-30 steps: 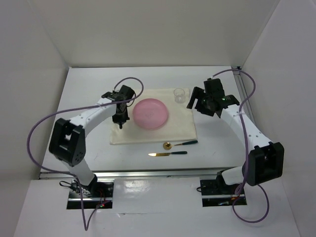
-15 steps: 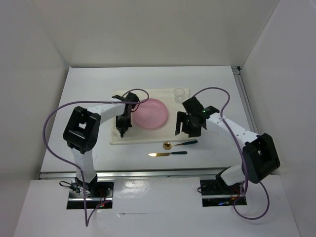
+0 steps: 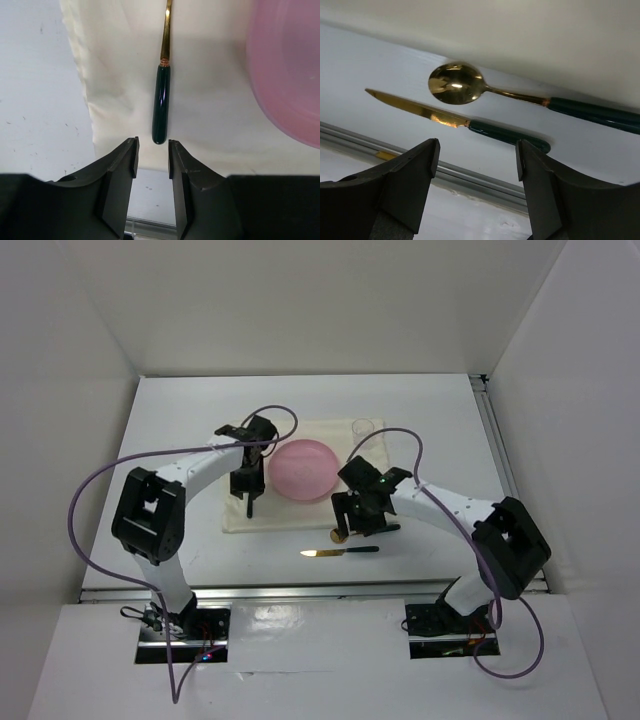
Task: Set the dinner table for one person
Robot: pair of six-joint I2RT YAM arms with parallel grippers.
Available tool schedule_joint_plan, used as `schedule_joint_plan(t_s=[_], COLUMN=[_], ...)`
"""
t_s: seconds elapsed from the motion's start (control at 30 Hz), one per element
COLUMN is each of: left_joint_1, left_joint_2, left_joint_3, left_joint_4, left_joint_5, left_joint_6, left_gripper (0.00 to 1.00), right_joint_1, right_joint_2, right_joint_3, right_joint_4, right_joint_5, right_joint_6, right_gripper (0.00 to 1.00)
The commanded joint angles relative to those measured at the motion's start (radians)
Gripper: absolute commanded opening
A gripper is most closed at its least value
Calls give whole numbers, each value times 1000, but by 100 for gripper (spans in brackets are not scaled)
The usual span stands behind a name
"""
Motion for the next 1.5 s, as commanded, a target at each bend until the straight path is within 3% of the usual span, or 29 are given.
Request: schedule_joint_plan(t_s=[0.0, 0.13, 0.4, 0.9, 1.07, 1.2, 1.27, 1.47], left_joint_1=[1, 10, 41, 105, 105, 114, 115, 124], left_joint_2=[-50, -70, -120, -162, -162, -162, -172, -181], left_joint_3=[52, 105, 124, 59, 59, 82, 92, 101], left_joint_4=[-47, -87, -97, -56, -65, -87, -96, -96], left_joint_5=[-3, -14, -2, 63, 63, 27, 17, 17], left_joint_6=[26, 6, -3, -3, -3, -3, -3, -3], left_gripper=[47, 47, 47, 45, 44, 44, 44, 44], right_joint_1=[59, 95, 115, 191, 212, 247, 258, 290], right_joint_2=[17, 17, -9, 144, 211, 250, 264, 284], right_joint_3=[0, -9, -63, 23, 43, 77, 88, 108], right_joint_4=[43, 34, 89, 65, 46, 11, 11, 11], right_joint_5=[53, 123, 73, 70, 36, 60, 70, 70], right_joint_6=[-50, -63, -150, -236, -277, -296, -307, -351], right_gripper=[74, 74, 79, 82, 77, 68, 58, 48])
